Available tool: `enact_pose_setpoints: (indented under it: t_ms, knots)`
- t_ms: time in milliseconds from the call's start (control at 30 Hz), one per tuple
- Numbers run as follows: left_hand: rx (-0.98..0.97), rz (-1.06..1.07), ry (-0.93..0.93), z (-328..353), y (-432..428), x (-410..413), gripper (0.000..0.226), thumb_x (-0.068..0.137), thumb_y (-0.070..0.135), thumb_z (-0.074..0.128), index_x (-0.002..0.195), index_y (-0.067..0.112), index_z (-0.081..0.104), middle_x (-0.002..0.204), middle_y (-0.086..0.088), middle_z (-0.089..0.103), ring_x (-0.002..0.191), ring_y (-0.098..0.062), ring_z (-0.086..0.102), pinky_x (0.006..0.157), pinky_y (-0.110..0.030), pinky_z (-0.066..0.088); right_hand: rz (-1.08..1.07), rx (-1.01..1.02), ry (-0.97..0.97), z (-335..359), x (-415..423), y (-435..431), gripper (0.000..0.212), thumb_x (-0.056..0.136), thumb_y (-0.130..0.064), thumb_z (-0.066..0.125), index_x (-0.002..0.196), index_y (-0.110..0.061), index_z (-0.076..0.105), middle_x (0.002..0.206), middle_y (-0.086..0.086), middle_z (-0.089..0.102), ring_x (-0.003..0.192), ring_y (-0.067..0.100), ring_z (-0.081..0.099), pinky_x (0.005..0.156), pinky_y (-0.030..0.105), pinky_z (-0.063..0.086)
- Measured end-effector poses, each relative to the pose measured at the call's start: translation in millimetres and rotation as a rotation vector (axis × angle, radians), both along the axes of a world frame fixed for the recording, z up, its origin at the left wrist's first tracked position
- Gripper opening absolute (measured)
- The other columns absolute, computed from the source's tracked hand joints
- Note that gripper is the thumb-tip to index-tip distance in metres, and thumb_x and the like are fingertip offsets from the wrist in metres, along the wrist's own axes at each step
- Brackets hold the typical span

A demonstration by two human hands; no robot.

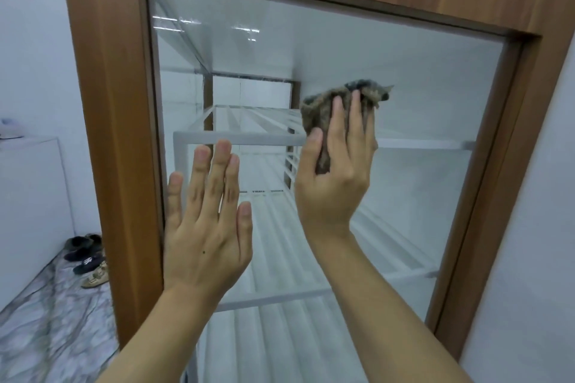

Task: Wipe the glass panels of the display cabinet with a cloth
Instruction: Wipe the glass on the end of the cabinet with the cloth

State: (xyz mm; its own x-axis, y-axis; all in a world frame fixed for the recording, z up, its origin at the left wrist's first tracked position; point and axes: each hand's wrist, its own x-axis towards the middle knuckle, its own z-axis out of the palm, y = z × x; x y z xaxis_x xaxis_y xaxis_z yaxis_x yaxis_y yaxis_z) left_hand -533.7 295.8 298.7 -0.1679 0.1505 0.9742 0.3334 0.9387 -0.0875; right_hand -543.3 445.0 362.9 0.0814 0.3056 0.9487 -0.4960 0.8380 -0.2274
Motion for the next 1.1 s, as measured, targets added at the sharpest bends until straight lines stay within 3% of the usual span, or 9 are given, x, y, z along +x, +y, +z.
enact_pose_setpoints:
  t_ms: [133,233,300,500,567,767,967,1033,1100]
  knots:
    - [-0.015,0.006,-0.006,0.6,-1.0,0.6,0.061,0.106,0.028,0.028,0.160,0.006,0.011,0.169,-0.007,0.006,0.156,-0.025,0.006,0.127,-0.047,0.004,-0.054,0.256,-0.061,-85.0,9.2,1.2,0.040,0.101,-0.012,0.053,0.138,0.002,0.053,0.151,0.020,0.044,0.147,0.035,0.035,0.115,0.052,0.038]
    - [-0.001,-0.007,-0.020,2.3,-0.9,2.2,0.060,0.106,0.028,0.029,0.160,0.005,0.014,0.168,-0.009,0.009,0.156,-0.026,0.008,0.127,-0.046,0.003,-0.068,0.363,-0.164,-165.8,24.4,18.3,0.040,0.104,-0.019,0.048,0.140,-0.001,0.047,0.158,0.007,0.034,0.148,0.028,0.034,0.108,0.056,0.043]
    - [-0.013,-0.028,-0.030,4.4,-2.7,7.1,0.060,0.106,0.026,0.033,0.159,0.004,0.016,0.168,-0.011,0.011,0.156,-0.028,0.010,0.127,-0.047,0.005,-0.075,0.328,-0.163,-155.1,21.8,22.7,0.039,0.104,-0.019,0.048,0.139,0.000,0.049,0.155,0.011,0.039,0.146,0.031,0.037,0.105,0.060,0.044]
    - [-0.028,0.091,0.040,5.3,-30.9,27.2,0.059,0.104,0.022,0.041,0.157,0.002,0.025,0.166,-0.013,0.021,0.155,-0.029,0.018,0.126,-0.050,0.011,-0.003,0.120,-0.013,-1.7,4.6,-14.5,0.039,0.100,-0.012,0.054,0.136,0.003,0.057,0.147,0.022,0.050,0.144,0.037,0.037,0.113,0.057,0.037]
    - [-0.027,0.153,0.005,6.3,-42.6,23.9,0.061,0.105,0.026,0.036,0.159,0.004,0.018,0.168,-0.010,0.014,0.156,-0.025,0.009,0.125,-0.050,0.006,-0.015,0.145,-0.001,-7.5,4.1,-25.9,0.039,0.101,-0.011,0.054,0.137,0.004,0.056,0.147,0.023,0.049,0.144,0.036,0.037,0.113,0.056,0.038]
    - [-0.064,0.199,-0.010,4.4,-46.7,18.8,0.062,0.105,0.028,0.034,0.159,0.004,0.016,0.169,-0.009,0.013,0.157,-0.023,0.005,0.125,-0.050,0.003,-0.078,0.430,-0.198,-163.2,28.4,-24.1,0.042,0.105,-0.023,0.048,0.143,-0.005,0.045,0.149,0.013,0.047,0.136,0.035,0.049,0.096,0.058,0.049]
    - [-0.060,0.177,-0.016,6.5,-46.2,19.4,0.061,0.106,0.029,0.031,0.160,0.004,0.016,0.169,-0.008,0.011,0.157,-0.022,0.004,0.126,-0.049,0.002,-0.015,0.132,-0.019,0.3,4.2,-52.9,0.040,0.101,-0.013,0.053,0.137,0.003,0.056,0.147,0.021,0.050,0.144,0.036,0.038,0.112,0.055,0.039]
    - [-0.059,0.168,-0.012,6.1,-47.0,18.9,0.061,0.106,0.029,0.030,0.160,0.004,0.016,0.169,-0.008,0.012,0.157,-0.022,0.006,0.126,-0.049,0.002,-0.008,0.155,-0.013,-5.4,3.8,-54.9,0.040,0.101,-0.011,0.054,0.138,0.003,0.055,0.149,0.021,0.048,0.146,0.036,0.036,0.112,0.056,0.039]
    - [-0.061,0.164,0.003,5.9,-48.2,17.8,0.060,0.106,0.030,0.030,0.159,0.004,0.017,0.169,-0.009,0.015,0.156,-0.022,0.008,0.126,-0.048,0.002,-0.022,0.224,-0.066,-67.5,8.6,-50.0,0.041,0.100,-0.010,0.056,0.139,0.002,0.053,0.150,0.021,0.046,0.146,0.035,0.037,0.108,0.058,0.042]
